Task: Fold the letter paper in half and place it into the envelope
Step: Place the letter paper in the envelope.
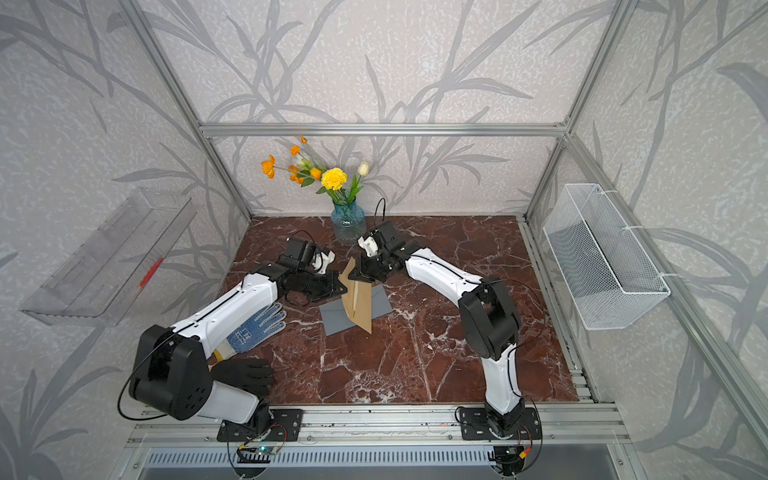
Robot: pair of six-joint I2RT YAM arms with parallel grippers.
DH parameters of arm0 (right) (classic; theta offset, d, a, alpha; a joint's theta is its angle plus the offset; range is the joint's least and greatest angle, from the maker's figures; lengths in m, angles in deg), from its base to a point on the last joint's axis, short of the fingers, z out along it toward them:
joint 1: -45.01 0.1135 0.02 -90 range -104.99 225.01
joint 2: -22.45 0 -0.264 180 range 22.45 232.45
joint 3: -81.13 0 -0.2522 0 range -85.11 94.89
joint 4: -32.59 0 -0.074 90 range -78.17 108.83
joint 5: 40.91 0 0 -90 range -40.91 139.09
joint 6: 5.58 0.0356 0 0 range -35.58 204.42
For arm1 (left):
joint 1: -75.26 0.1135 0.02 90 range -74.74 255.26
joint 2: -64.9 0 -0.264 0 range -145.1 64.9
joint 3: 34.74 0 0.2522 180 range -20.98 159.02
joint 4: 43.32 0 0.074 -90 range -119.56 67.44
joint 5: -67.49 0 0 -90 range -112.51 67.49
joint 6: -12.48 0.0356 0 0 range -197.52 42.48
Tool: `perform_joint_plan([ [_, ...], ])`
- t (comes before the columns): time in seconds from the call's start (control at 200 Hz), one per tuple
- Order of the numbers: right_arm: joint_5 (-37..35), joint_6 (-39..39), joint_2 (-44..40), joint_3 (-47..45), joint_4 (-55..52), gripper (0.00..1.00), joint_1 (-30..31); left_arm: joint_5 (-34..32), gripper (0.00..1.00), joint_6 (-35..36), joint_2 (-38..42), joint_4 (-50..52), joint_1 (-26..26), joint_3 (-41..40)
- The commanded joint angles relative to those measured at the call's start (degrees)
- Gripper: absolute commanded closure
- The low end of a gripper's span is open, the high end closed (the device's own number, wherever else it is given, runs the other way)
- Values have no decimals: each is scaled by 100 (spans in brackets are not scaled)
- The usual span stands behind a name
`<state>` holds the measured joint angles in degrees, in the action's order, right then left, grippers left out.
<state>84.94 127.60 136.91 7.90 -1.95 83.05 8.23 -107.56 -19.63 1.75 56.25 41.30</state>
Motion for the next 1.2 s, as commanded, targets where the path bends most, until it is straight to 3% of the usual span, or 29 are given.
perform_joint_plan([
  [0.0,156,130,129,-146,357,100,10,44,100,97,29,35,2,-43],
  [0.125,131,-2,273,-213,229,100,15,44,100,78,11,58,2,-16],
  [0.485,-854,-585,544,-23,-906,100,12,35,100,-45,-25,20,-7,112],
  [0.71,-380,-626,342,191,-589,100,-47,123,100,-198,-28,-65,-7,216],
  [0.785,-108,-607,102,146,-416,82,-141,173,100,-246,-19,-113,-7,264],
  [0.875,129,-455,-313,-153,-165,39,-342,216,100,-290,-2,-108,-8,360],
  [0.95,291,-376,-666,-536,17,15,-538,282,100,-347,38,-168,-7,411],
  [1.055,484,-308,-998,-1156,211,4,-834,475,100,-472,66,-323,-3,477],
  [1.195,767,53,-1247,-2044,924,1,-1193,885,100,-802,180,-816,10,424],
])
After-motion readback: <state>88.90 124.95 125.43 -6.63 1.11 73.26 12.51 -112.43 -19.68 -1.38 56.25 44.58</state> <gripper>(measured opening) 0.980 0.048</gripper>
